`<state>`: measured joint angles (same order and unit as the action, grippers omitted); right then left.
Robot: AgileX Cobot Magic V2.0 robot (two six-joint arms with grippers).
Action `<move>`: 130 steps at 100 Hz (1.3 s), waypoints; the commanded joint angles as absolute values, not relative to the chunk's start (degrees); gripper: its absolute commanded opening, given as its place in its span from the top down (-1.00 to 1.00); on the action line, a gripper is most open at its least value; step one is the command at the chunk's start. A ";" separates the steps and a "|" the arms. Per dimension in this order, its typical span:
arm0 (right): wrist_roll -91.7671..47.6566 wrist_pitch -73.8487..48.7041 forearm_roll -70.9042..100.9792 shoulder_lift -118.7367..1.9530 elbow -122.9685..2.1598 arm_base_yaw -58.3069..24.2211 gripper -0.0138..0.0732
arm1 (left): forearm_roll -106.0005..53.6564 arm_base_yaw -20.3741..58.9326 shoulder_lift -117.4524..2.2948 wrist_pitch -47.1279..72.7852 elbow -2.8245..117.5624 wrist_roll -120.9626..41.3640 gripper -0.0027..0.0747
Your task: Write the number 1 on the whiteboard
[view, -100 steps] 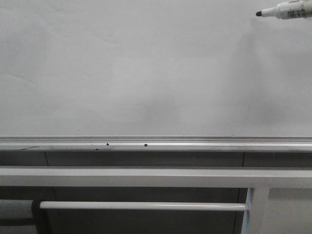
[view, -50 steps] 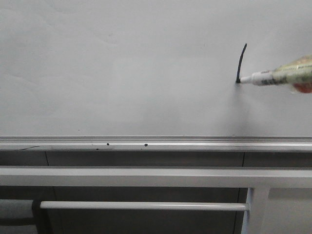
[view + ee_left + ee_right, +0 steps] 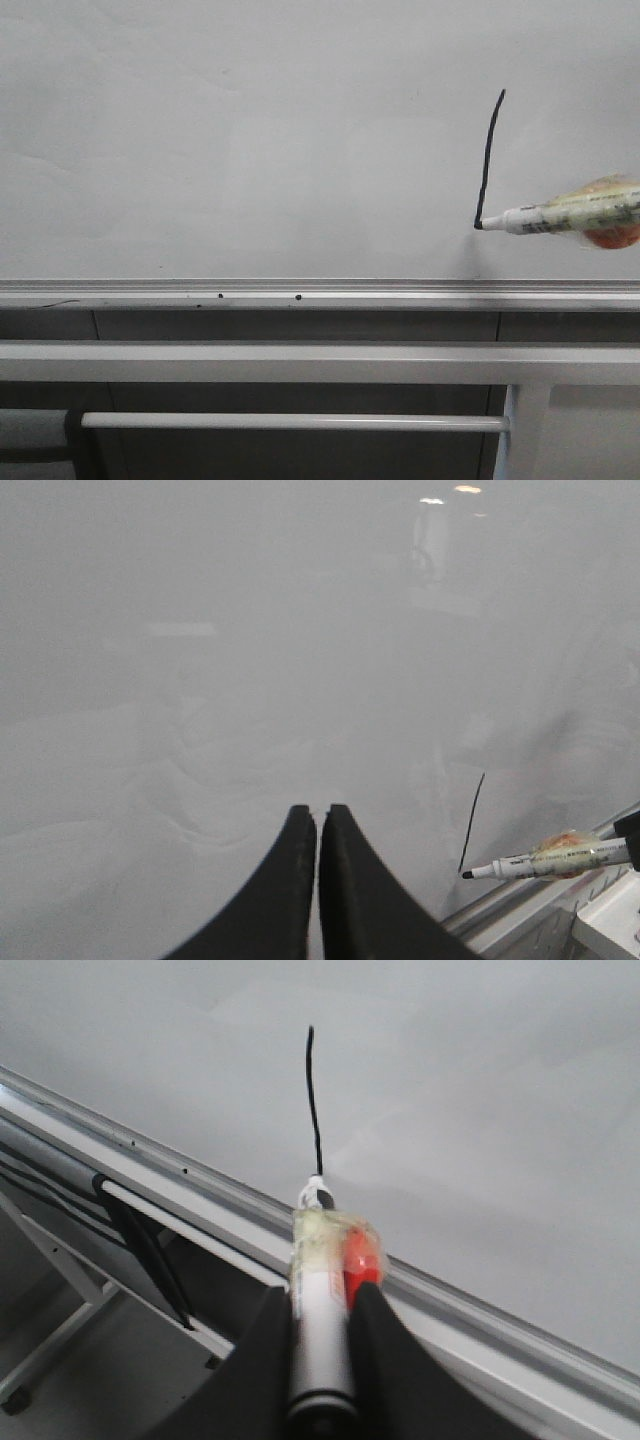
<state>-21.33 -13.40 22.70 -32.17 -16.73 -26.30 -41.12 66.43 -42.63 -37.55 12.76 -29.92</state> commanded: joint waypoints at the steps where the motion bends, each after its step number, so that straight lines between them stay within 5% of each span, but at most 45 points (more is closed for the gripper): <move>1: -21.91 -15.55 24.92 -30.85 -20.20 -25.99 0.78 | -37.73 66.28 -42.45 -37.35 14.19 -29.40 0.98; 29: -21.91 -39.10 27.90 -26.57 -28.07 -25.99 0.78 | -20.74 66.62 -42.59 -22.63 14.77 -29.40 0.98; 53: -21.91 -48.13 27.67 -37.80 -37.38 -25.99 0.78 | -11.83 66.62 -48.59 -7.06 20.35 -29.79 0.97; 62: -21.91 -50.60 27.67 -42.30 -40.92 -25.99 0.78 | -10.34 66.62 -52.60 -5.84 22.74 -29.79 0.80; 89: -21.91 -52.12 26.90 -48.22 -48.15 -25.99 0.78 | -11.31 66.62 -60.96 -12.06 25.09 -29.79 -0.13; 130: -21.91 -51.60 28.98 -54.70 -51.59 -25.99 0.78 | -11.55 65.83 -67.14 -24.77 25.23 -29.79 -0.16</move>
